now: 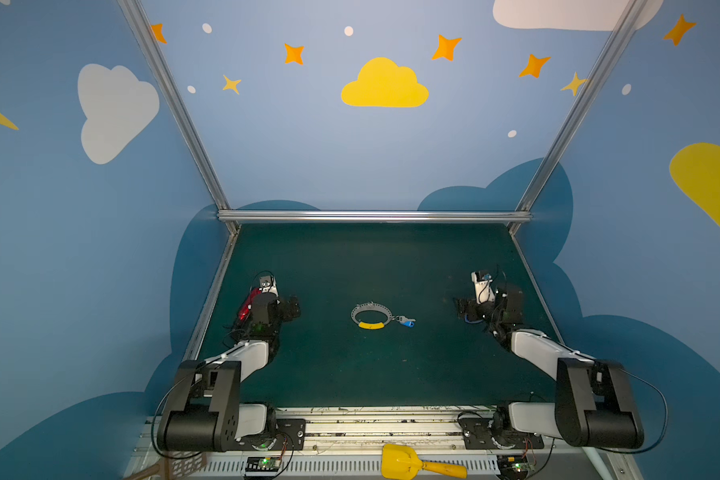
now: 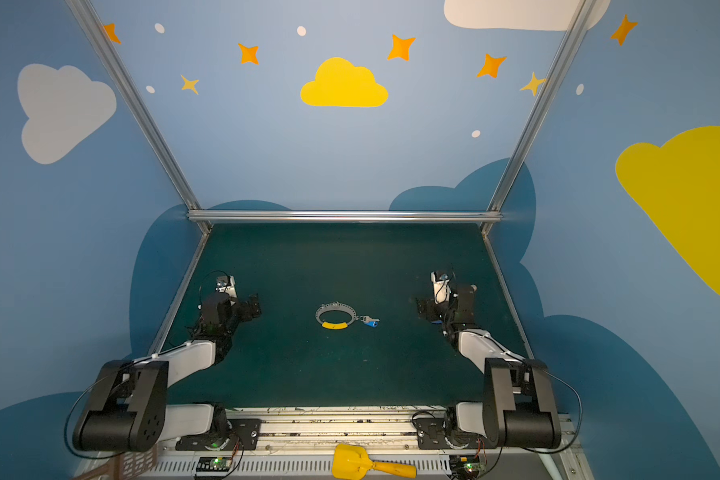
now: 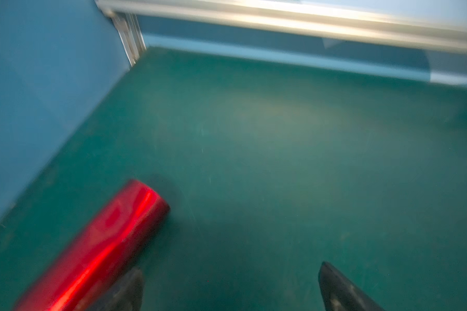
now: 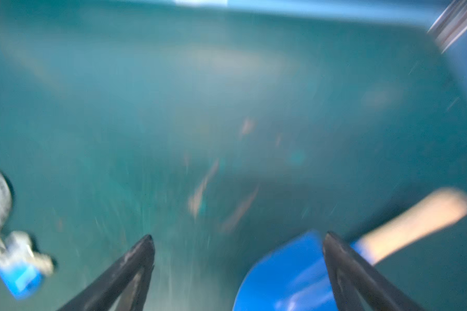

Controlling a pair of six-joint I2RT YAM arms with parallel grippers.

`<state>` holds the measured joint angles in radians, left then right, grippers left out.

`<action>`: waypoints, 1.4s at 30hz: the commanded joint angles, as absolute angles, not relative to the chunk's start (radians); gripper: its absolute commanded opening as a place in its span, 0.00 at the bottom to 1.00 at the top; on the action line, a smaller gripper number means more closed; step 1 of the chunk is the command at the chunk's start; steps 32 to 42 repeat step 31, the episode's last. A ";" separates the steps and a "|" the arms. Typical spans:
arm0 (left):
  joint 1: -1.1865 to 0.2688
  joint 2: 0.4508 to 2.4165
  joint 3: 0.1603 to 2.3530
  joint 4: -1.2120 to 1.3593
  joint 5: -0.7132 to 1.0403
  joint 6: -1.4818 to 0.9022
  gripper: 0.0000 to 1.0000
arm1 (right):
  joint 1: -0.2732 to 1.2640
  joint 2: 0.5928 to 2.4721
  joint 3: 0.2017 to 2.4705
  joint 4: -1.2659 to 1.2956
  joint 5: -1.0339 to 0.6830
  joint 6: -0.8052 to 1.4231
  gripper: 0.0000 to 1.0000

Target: Put the keys on the keyring

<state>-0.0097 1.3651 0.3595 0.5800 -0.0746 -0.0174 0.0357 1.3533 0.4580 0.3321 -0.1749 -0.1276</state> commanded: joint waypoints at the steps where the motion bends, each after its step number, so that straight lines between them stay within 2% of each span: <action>1: 0.000 1.479 0.361 0.818 0.039 0.028 1.00 | 0.038 1.367 0.517 0.408 -0.269 -0.173 0.96; 3: 0.002 1.546 0.359 0.904 0.023 -0.003 1.00 | 0.049 1.366 0.587 0.263 -0.234 -0.089 0.96; 5: 0.006 1.503 0.386 0.790 0.028 0.017 1.00 | 0.048 1.392 0.482 0.489 -0.208 -0.142 0.96; 7: 0.005 1.520 0.396 0.794 0.011 0.003 1.00 | 0.045 1.416 0.442 0.563 -0.134 -0.035 0.96; 9: 0.004 1.514 0.425 0.726 -0.040 -0.009 1.00 | 0.044 1.436 0.458 0.562 -0.158 -0.079 0.96; 10: 0.005 1.521 0.422 0.743 -0.043 -0.013 1.00 | 0.041 1.428 0.484 0.497 -0.147 -0.030 0.96; 42: 0.009 1.519 0.424 0.732 -0.040 -0.015 1.00 | 0.033 1.434 0.501 0.474 -0.149 -0.018 0.96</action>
